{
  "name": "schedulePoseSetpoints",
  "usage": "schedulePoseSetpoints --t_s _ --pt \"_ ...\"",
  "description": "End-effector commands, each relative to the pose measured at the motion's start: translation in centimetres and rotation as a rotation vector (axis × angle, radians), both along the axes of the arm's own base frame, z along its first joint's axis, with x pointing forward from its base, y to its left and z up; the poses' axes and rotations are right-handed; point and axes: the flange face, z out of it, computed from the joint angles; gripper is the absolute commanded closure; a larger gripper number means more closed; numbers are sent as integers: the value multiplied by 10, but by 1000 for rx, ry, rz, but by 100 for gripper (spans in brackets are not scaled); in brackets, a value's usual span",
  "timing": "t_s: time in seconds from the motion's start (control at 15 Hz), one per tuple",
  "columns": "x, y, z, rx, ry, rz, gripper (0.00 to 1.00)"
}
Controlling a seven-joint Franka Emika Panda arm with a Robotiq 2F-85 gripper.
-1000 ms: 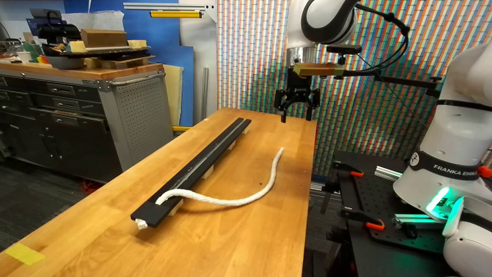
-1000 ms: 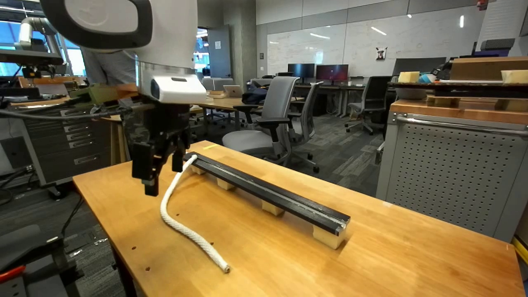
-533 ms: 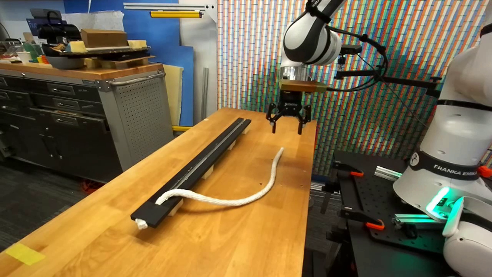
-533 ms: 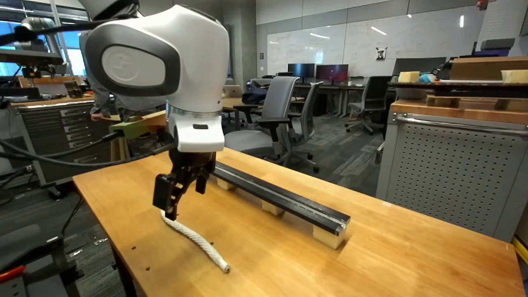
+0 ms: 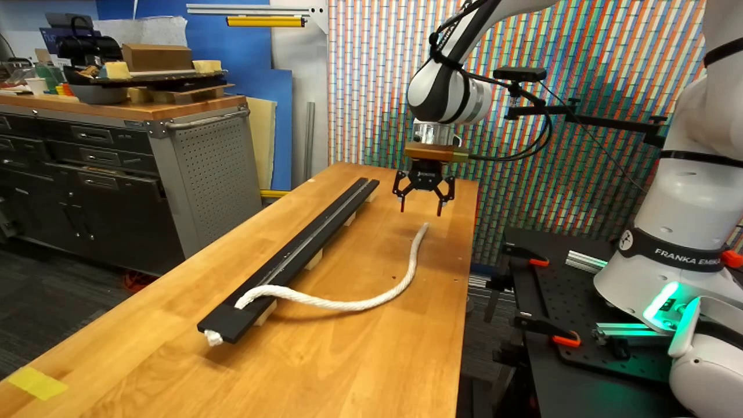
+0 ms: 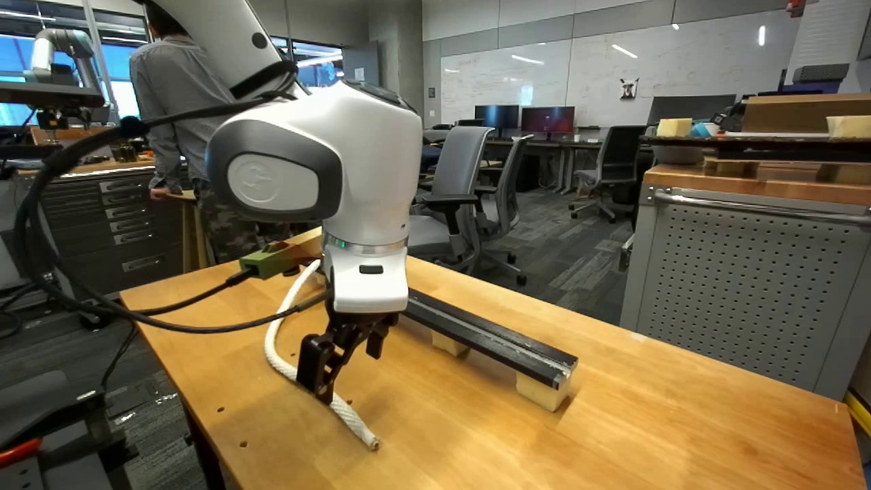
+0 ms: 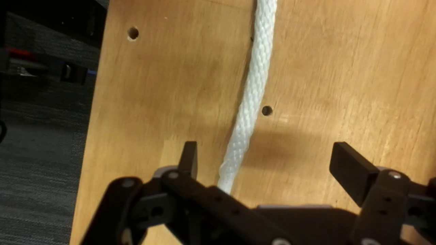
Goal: Put the rope in the groove on the black object
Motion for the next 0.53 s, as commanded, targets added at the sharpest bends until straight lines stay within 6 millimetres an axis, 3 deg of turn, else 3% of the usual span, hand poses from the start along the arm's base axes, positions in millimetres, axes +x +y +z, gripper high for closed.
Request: schedulePoseSetpoints --t_s 0.0,0.27,0.47 --pt "15 -17 -17 -13 0 -65 0" --pt "19 -26 -29 -18 20 -97 1" --pt "19 -31 -35 -17 33 -113 10"
